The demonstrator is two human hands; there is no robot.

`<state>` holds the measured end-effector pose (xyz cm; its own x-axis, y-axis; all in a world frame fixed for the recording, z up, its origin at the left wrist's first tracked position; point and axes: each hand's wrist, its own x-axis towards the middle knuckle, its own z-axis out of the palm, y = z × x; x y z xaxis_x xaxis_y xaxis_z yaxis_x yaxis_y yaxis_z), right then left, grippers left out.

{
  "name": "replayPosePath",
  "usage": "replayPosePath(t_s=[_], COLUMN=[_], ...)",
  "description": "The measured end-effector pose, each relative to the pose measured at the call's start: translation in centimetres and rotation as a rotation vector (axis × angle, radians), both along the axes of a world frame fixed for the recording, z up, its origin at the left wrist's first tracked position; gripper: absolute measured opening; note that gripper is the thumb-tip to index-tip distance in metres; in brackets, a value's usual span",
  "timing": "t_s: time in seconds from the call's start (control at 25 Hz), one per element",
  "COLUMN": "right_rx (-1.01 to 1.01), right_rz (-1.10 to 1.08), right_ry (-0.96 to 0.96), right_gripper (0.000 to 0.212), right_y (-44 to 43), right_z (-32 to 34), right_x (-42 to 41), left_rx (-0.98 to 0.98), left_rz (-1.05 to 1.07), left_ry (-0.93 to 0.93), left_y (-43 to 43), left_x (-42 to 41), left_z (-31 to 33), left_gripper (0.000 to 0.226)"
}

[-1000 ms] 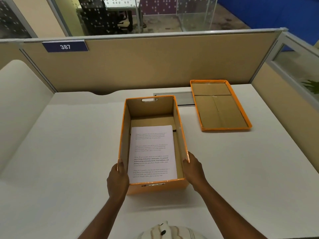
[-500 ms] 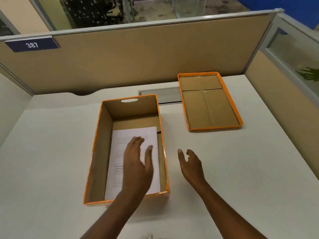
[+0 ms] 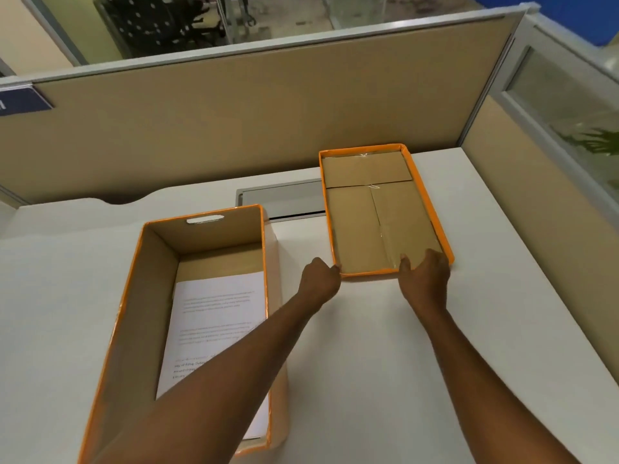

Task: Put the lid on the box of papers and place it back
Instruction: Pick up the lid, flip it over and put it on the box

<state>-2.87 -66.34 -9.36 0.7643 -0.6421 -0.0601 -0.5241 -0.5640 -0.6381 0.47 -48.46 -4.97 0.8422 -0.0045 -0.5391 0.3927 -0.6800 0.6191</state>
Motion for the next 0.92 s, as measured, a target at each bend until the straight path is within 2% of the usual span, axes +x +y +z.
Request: replayPosePath(t_s=[0.16,0.28,0.44,0.56,0.64,0.76,0.84,0.92], right_rx=[-0.09,-0.083,-0.098,-0.089,-0.071,-0.038,-0.004,0.031], right_rz=[-0.019,-0.049,-0.092,-0.102,-0.113,-0.135,-0.151,-0.157], right_ry=[0.065,0.065,0.115,0.202,0.228,0.192,0.189,0.193], right_gripper=[0.06,0.06,0.043,0.037,0.032,0.03,0.03,0.028], right_y=[-3.9,-5.8,-7.4,-7.8,-7.8,-7.3,-6.9,-6.4], right_z=[-1.8,-2.3,-3.2,-3.3,-3.1,-2.1,-1.0,0.2], right_x=[2.9,4.8,6.3,6.7,6.9,6.8,6.5,5.8], left_rx=[0.103,0.134,0.101,0.047,0.044,0.033,0.056,0.069], left_rz=[-0.074,0.004,0.029,0.042,0.088,0.135,0.143,0.146], left_ry=[-0.056,-0.1,-0.037,0.013,0.002,-0.026,-0.042,-0.07], left_y=[-1.6,-2.1,-2.5,-2.2,-1.9,-1.7,-1.6,-1.3], left_x=[2.4,4.4,6.2,6.3,6.2,6.2,6.0,5.4], left_z=[-2.6,-3.6,-5.3,-6.2,-6.2,-5.0,-4.0,-2.9], left_gripper=[0.041,0.041,0.033,0.028,0.013,0.013,0.033,0.039])
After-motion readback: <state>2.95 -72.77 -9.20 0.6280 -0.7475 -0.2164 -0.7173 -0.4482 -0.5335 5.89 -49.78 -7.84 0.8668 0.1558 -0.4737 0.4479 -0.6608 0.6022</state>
